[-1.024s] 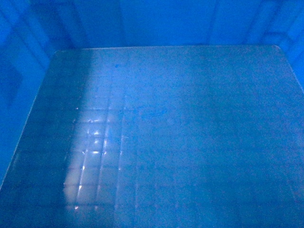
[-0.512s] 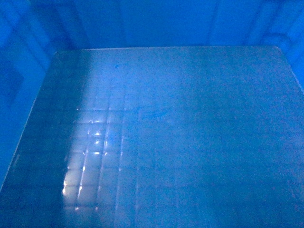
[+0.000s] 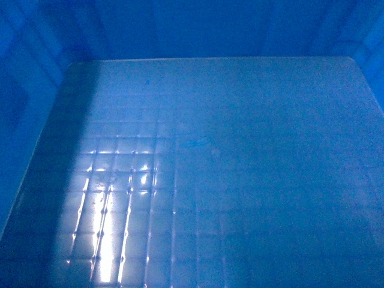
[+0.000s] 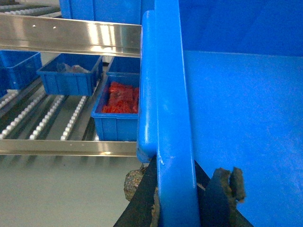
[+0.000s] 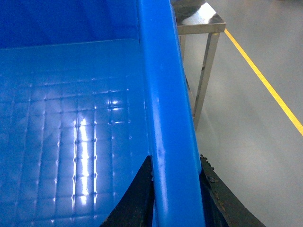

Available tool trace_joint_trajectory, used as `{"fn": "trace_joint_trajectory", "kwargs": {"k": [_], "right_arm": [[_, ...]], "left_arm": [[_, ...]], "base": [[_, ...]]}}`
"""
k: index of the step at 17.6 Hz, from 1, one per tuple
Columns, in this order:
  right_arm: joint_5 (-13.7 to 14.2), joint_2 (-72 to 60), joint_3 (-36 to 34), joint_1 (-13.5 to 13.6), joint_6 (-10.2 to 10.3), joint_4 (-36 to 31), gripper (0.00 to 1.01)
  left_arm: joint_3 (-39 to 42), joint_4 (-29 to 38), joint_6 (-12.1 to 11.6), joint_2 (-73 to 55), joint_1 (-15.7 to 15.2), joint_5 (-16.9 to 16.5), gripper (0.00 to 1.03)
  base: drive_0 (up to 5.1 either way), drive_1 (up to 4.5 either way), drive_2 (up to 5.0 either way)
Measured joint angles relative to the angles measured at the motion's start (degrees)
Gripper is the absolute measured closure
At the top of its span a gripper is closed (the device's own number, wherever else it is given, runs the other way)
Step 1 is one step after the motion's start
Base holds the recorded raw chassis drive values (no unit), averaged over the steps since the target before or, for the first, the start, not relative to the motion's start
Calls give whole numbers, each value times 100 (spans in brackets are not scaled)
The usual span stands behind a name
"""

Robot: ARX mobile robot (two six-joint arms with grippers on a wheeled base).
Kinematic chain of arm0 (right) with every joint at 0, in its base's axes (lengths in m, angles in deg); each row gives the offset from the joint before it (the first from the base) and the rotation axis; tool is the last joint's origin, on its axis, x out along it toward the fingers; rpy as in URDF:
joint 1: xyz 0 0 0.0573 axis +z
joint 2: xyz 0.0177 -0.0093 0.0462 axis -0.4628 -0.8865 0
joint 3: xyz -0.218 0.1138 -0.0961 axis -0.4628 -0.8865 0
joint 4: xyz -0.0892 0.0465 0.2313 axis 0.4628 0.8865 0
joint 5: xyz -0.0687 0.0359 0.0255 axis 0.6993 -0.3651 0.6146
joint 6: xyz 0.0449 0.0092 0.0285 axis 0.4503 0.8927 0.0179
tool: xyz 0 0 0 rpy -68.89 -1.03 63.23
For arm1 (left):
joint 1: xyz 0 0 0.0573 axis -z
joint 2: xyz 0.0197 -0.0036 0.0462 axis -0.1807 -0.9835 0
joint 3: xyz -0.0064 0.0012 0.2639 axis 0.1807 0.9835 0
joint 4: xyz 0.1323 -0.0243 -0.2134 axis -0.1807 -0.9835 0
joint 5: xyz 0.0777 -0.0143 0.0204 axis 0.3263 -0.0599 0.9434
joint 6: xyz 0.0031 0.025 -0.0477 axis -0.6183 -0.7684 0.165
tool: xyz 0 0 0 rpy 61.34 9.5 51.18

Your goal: Place box next to blue box on left shelf

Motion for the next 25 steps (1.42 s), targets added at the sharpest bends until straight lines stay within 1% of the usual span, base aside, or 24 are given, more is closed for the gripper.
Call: {"fn": "trace_joint_trajectory", "kwargs": {"k": [5,25], "right_arm": [[-2,0,0,0,0,2,83],[-2,0,0,0,0,9,83]], "left_arm": [[0,-4,0,0,0,0,94],[0,-7,0,0,0,-7,94]], "base": [[-490,343,123],[-501,241,241]]}}
